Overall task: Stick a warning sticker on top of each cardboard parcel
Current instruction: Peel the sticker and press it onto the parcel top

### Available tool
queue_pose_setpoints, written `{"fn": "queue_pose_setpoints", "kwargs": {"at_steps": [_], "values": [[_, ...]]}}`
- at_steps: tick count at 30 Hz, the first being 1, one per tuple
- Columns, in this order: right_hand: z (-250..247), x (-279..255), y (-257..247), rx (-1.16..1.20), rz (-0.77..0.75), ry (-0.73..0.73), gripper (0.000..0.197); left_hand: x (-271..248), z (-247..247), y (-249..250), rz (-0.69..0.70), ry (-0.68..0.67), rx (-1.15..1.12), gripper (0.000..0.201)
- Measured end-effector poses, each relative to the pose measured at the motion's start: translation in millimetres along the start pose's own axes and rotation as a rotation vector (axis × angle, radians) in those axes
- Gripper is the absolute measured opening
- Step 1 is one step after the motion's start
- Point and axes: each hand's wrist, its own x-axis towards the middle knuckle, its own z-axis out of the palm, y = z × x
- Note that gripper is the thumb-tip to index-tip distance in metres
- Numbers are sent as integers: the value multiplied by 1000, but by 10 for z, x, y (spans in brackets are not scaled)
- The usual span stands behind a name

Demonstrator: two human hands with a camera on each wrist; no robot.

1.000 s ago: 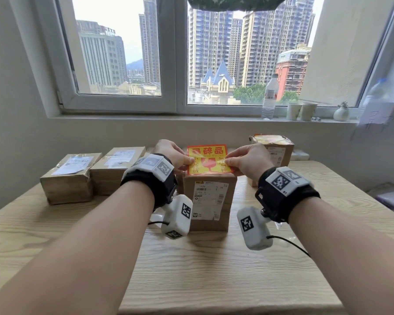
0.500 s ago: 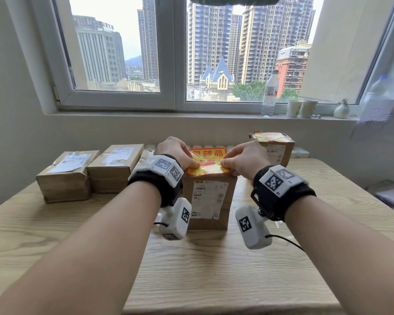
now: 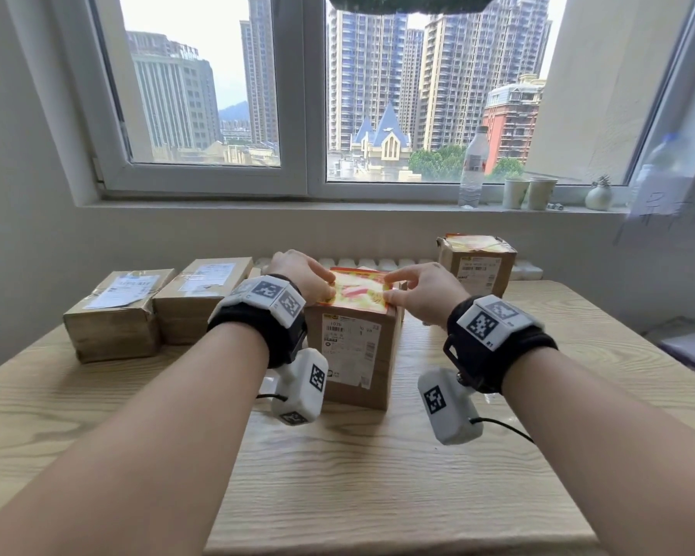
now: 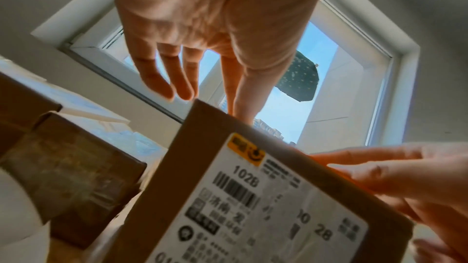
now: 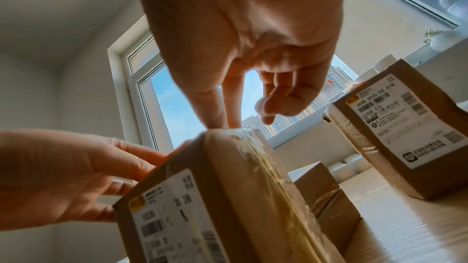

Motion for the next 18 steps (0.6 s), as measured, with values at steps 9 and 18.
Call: {"fn": "queue_pose_setpoints", "kwargs": {"at_steps": [9,18], "values": [[36,-145,58,331,201,-39,43,-51,33,-139,-111,-56,-214,25],[-176,-294,52,204,175,28,61,-270,-47,152,-86,-52,-371,26]]}}
